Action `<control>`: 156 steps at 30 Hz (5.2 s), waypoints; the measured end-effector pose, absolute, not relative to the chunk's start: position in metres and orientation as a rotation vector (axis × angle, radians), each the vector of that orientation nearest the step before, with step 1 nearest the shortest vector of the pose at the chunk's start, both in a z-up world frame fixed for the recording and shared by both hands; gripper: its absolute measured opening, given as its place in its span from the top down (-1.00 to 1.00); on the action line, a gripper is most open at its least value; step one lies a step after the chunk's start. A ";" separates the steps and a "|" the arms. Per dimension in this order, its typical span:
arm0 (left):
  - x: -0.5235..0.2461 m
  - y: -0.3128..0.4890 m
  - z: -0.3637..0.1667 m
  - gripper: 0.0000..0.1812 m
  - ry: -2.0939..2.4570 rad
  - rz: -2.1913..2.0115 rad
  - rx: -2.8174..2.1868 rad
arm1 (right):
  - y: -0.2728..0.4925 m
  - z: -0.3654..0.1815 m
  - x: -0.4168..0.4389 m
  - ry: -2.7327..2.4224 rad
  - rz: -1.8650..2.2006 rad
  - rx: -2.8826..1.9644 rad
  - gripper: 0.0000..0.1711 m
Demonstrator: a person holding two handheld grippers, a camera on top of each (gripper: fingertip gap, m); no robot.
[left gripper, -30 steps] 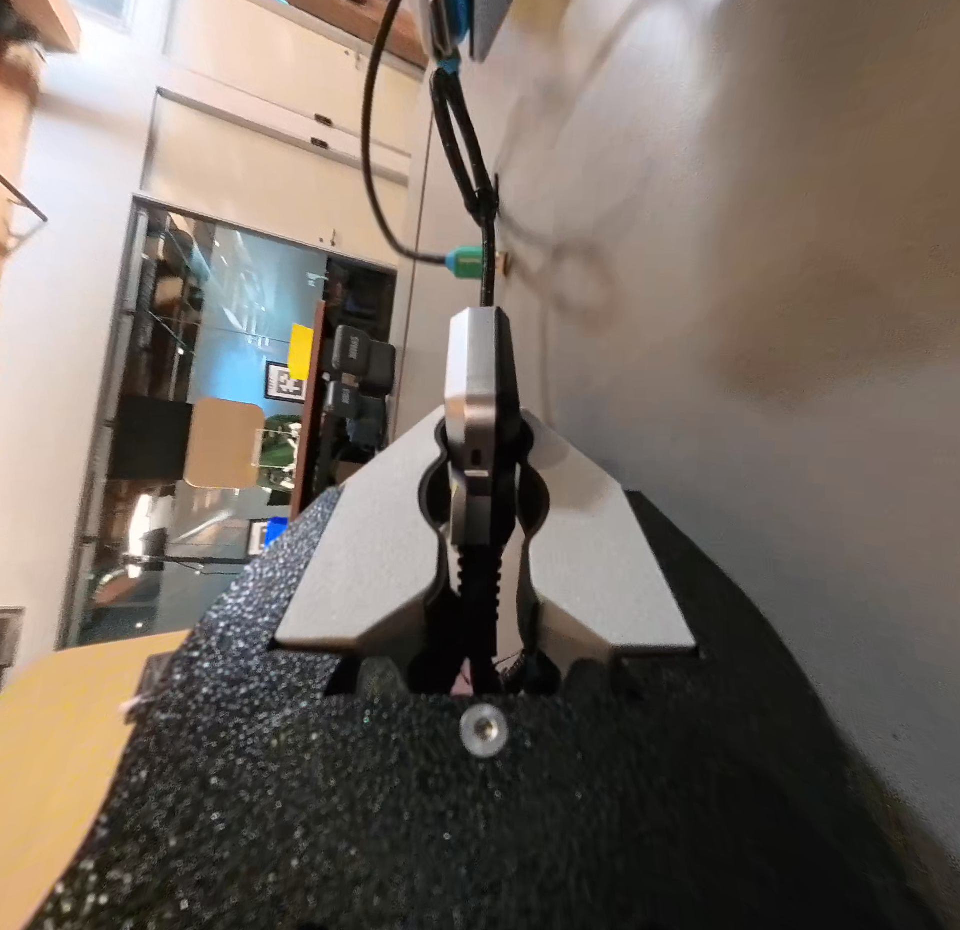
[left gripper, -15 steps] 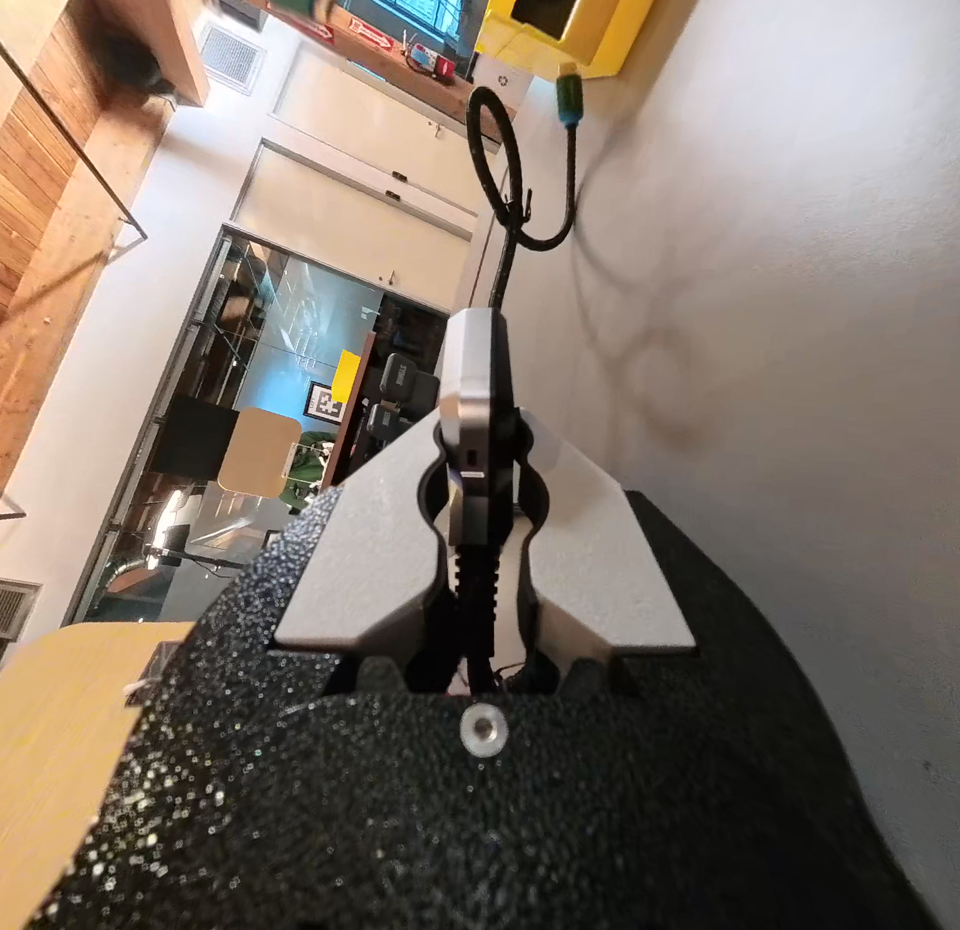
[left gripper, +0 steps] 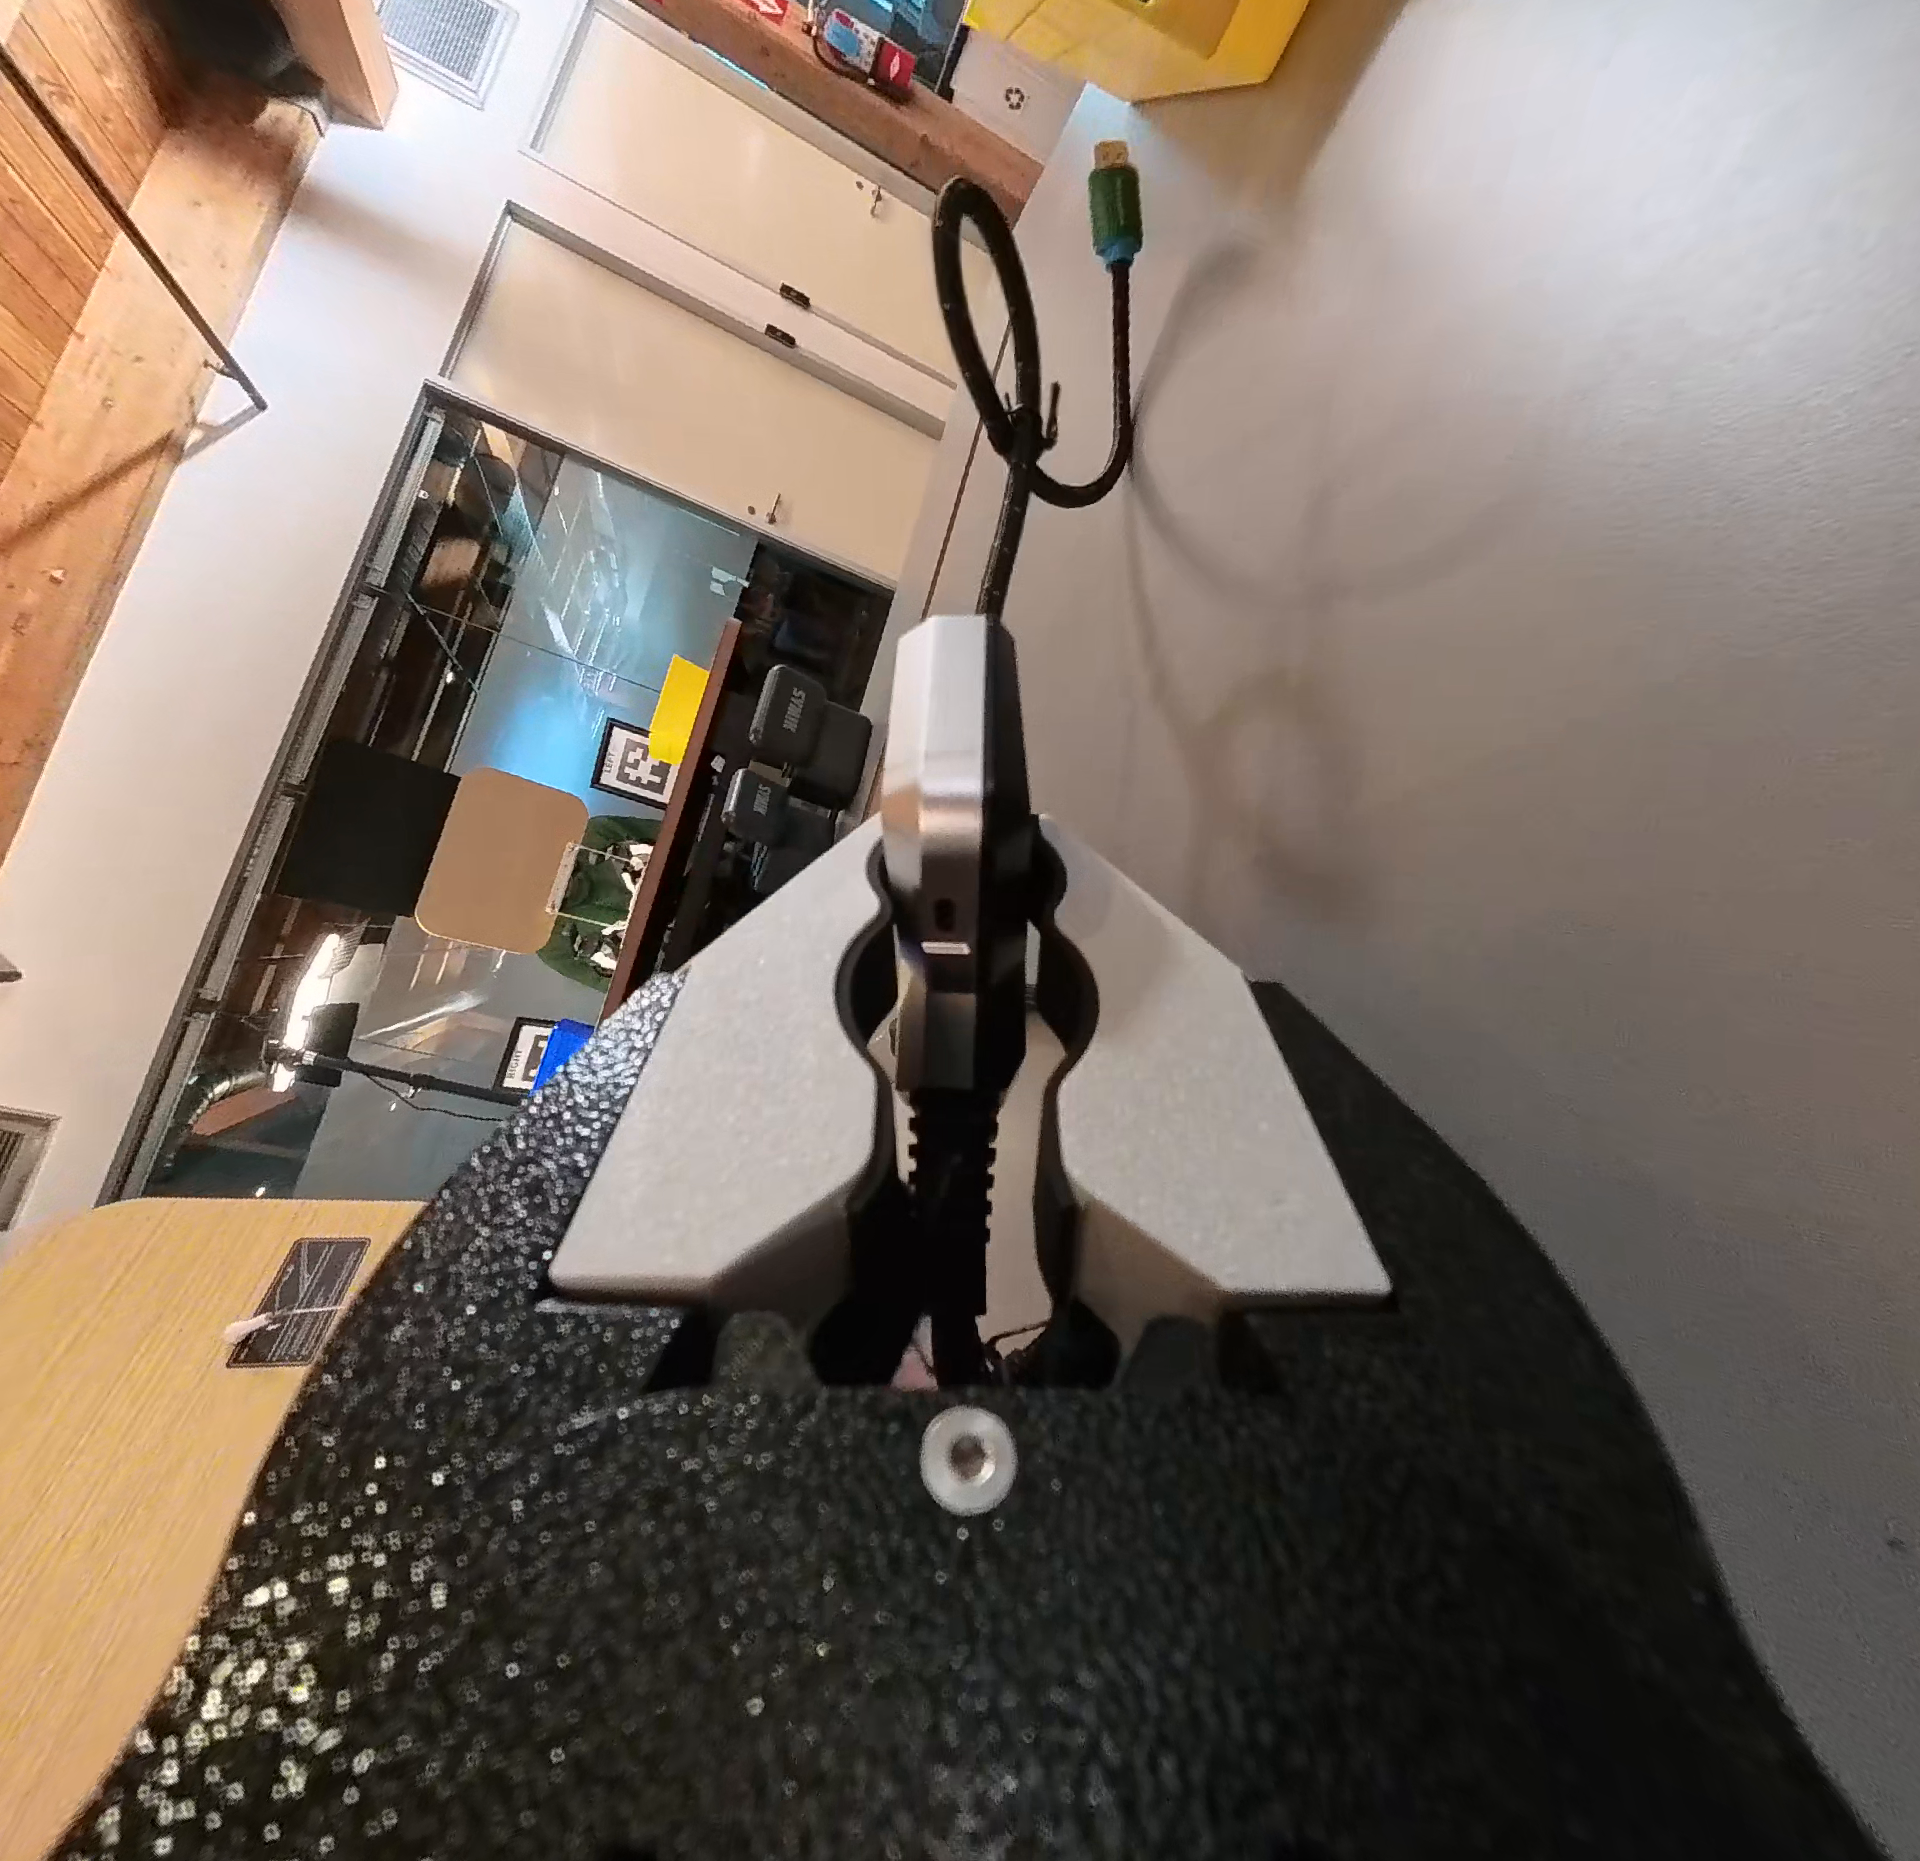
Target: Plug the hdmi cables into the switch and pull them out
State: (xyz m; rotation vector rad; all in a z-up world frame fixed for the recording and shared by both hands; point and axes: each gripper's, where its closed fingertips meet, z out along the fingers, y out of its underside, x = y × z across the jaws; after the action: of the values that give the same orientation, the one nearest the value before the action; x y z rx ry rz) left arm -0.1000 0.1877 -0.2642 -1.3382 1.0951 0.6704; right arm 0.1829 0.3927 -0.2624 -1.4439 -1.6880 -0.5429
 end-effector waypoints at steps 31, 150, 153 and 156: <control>-0.057 0.167 -0.280 0.69 1.309 0.605 -1.224 | 0.197 -0.293 -0.069 -1.793 0.052 -0.658 0.88; -0.064 0.174 -0.141 0.79 0.762 -0.046 -1.393 | 0.407 -0.134 0.178 -1.370 0.353 -1.784 0.89; -0.062 0.179 -0.122 0.79 0.694 -0.208 -1.374 | 0.406 -0.166 0.177 -1.383 0.412 -2.008 0.88; -0.057 0.183 -0.111 0.80 0.658 -0.359 -1.358 | 0.416 -0.192 0.181 -1.411 0.290 -2.144 0.86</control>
State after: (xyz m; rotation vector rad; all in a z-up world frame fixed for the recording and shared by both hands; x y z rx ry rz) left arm -0.0566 0.1826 -0.1106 -1.3581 0.6581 -0.3587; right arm 0.1814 0.4158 -0.1921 -2.1442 -1.4105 0.2902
